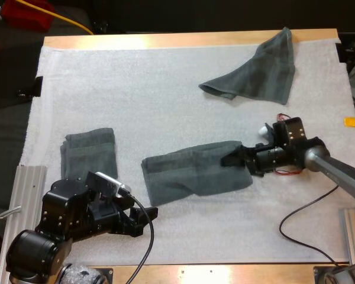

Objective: Pick towel from pile, fold and stack

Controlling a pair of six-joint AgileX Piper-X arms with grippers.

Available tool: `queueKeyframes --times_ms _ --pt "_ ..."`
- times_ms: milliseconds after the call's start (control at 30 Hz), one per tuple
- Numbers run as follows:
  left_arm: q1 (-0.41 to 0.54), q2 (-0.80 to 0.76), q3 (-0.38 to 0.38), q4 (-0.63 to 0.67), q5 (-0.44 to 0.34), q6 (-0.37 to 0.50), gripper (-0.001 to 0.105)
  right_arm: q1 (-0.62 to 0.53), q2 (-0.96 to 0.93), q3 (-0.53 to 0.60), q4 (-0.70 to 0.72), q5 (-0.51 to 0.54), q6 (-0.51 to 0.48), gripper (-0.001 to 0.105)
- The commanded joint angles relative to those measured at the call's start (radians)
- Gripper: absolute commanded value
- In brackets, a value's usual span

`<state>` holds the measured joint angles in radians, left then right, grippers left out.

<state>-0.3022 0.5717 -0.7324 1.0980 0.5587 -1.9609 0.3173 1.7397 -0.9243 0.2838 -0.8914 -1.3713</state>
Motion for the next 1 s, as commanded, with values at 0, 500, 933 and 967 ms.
queueKeyframes --times_ms 0,500,933,967 --pt "-0.002 -0.005 -0.007 0.000 0.003 -0.003 0.068 0.026 0.020 0.007 0.023 -0.003 0.008 0.078" --pt "-0.002 -0.005 -0.007 0.000 0.006 -0.016 0.068 0.048 0.020 0.007 0.011 0.080 0.095 0.014" --pt "-0.002 -0.005 -0.007 0.000 0.006 -0.016 0.068 0.048 -0.075 0.007 0.103 0.340 0.081 0.002" --pt "-0.002 -0.005 -0.007 0.000 0.006 -0.016 0.068 0.048 -0.099 0.007 0.122 0.385 0.077 0.002"
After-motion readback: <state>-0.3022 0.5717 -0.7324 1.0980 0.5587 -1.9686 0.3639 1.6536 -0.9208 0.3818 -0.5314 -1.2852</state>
